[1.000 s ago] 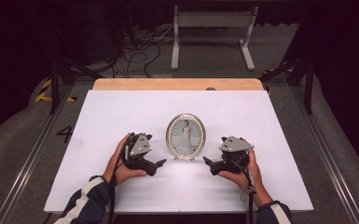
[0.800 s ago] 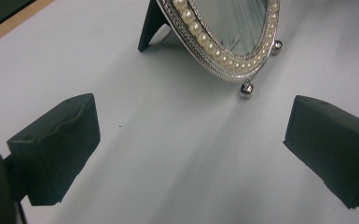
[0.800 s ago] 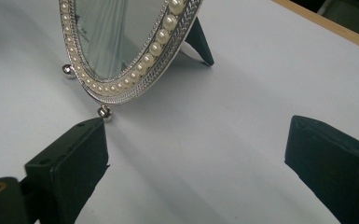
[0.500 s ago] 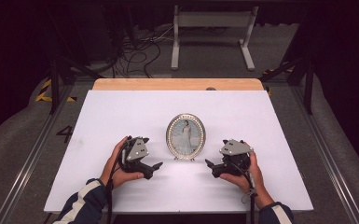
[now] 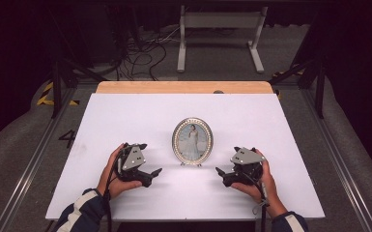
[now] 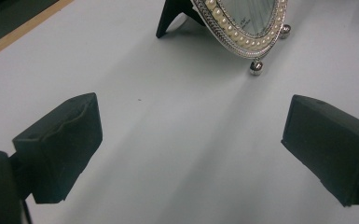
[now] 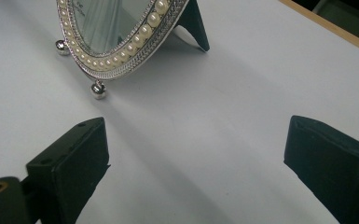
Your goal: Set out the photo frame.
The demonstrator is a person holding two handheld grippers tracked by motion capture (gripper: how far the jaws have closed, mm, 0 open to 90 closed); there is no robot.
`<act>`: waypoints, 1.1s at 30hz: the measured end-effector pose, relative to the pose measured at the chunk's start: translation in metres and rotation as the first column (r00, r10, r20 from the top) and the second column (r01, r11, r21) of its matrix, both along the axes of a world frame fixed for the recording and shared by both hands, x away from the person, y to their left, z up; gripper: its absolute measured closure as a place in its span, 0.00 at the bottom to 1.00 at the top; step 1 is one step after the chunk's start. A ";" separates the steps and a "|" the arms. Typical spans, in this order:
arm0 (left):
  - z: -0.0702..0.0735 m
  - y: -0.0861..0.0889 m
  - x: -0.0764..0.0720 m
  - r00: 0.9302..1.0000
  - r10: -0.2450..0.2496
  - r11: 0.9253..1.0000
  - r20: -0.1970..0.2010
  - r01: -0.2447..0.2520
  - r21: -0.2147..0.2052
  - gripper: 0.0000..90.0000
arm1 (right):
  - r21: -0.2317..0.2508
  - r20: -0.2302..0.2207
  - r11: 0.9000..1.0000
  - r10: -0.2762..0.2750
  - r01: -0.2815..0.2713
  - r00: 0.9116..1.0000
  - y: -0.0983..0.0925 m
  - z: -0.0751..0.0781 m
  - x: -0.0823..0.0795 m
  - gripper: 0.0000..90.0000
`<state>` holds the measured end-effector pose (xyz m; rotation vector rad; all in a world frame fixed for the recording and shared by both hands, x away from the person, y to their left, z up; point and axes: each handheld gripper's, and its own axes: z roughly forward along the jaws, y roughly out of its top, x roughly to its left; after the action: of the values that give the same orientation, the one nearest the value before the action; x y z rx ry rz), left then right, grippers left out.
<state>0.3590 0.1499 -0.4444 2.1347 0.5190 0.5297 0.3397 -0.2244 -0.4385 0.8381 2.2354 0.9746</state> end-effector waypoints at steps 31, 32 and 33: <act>-0.003 0.061 -0.024 0.996 0.089 0.996 -0.010 -0.089 -0.009 0.05 | 0.060 0.032 0.996 -0.071 0.069 0.997 -0.051 -0.004 -0.023 0.08; -0.003 0.063 -0.025 0.996 0.092 0.996 -0.009 -0.092 -0.011 0.05 | 0.056 0.033 0.996 -0.076 0.075 0.997 -0.053 -0.004 -0.024 0.08; -0.003 0.066 -0.026 0.995 0.097 0.995 -0.008 -0.097 -0.015 0.05 | 0.060 0.032 0.995 -0.081 0.079 0.996 -0.055 -0.004 -0.025 0.08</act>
<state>0.3326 0.2157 -0.4472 2.1056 0.6312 0.5700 0.3149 -0.2793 -0.4425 0.9229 2.1366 1.0139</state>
